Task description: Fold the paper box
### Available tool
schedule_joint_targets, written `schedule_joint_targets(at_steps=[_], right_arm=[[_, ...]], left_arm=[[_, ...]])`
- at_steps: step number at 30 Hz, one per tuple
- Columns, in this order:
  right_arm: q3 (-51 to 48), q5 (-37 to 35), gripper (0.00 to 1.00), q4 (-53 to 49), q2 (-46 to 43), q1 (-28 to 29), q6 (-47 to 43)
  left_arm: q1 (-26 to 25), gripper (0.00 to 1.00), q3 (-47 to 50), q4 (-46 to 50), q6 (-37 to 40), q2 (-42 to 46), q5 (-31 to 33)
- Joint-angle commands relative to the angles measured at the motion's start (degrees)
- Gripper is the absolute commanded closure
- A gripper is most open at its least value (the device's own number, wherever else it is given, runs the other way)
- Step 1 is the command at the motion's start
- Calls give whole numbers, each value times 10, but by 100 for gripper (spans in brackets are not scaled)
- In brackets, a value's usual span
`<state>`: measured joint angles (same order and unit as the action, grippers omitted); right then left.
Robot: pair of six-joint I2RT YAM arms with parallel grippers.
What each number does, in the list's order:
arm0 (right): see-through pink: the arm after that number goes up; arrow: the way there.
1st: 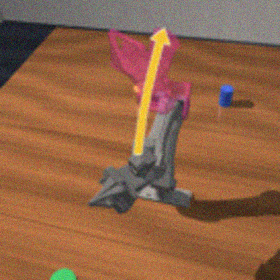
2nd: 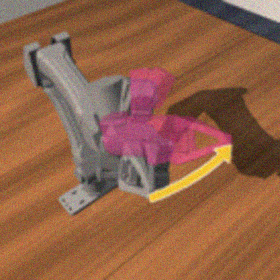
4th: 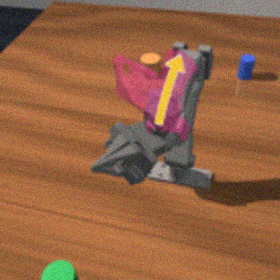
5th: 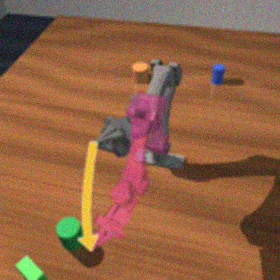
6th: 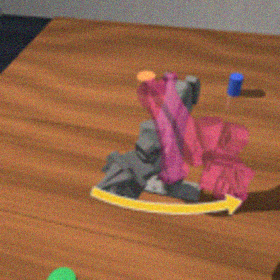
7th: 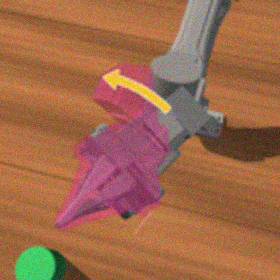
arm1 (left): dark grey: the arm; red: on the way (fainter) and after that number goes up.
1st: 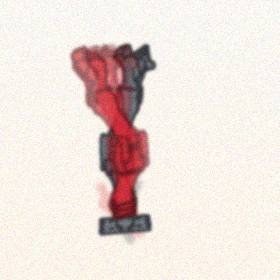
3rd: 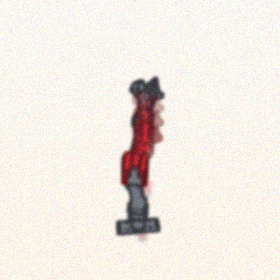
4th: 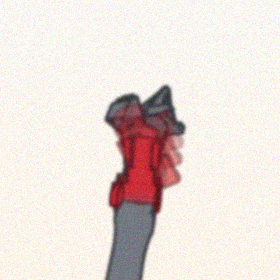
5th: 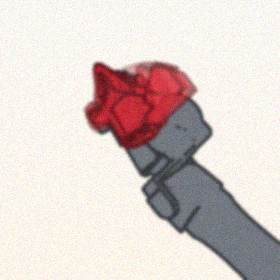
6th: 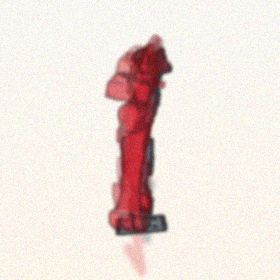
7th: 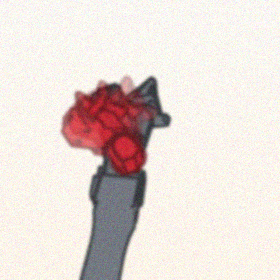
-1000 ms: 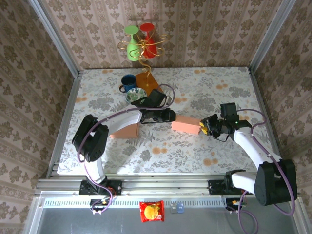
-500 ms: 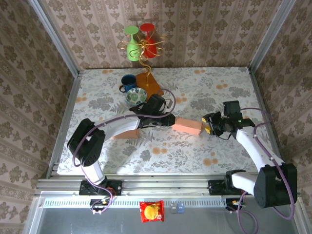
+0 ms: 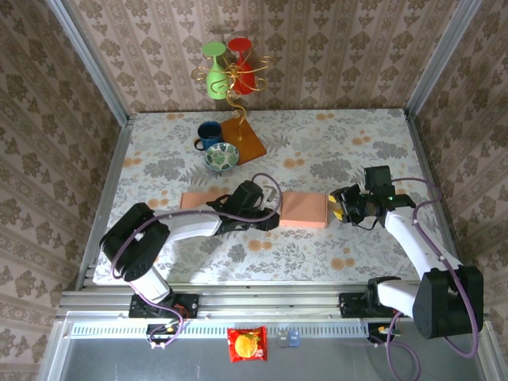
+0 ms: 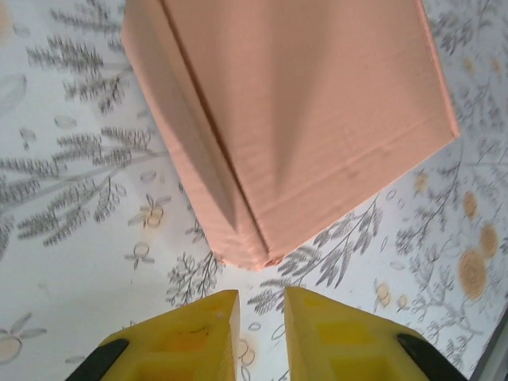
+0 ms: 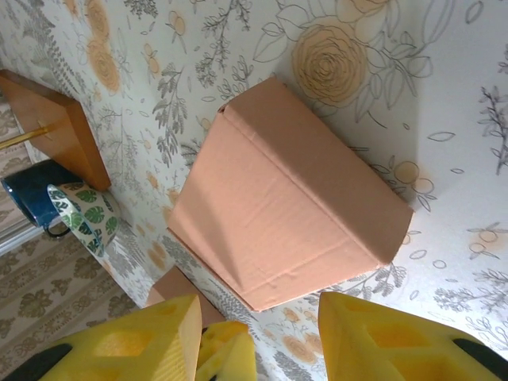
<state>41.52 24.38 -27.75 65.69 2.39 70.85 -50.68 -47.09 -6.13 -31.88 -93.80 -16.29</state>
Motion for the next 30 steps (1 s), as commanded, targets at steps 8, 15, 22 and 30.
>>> schedule_joint_targets(at_steps=[8, 15, 22, 30], right_arm=[[30, -37, 54, -84, -16, -3, -99], [93, -143, 0, -149, -62, -3, -225], [130, -327, 0, -144, -124, -4, -328], [-52, -463, 0, 221, -122, -5, -515]], left_arm=[[-4, 74, -22, -21, 3, 32, 20], [61, 0, -22, -16, -17, 116, 50], [194, 0, 22, 11, -26, 245, 150], [240, 0, 71, 130, 76, 356, 499]])
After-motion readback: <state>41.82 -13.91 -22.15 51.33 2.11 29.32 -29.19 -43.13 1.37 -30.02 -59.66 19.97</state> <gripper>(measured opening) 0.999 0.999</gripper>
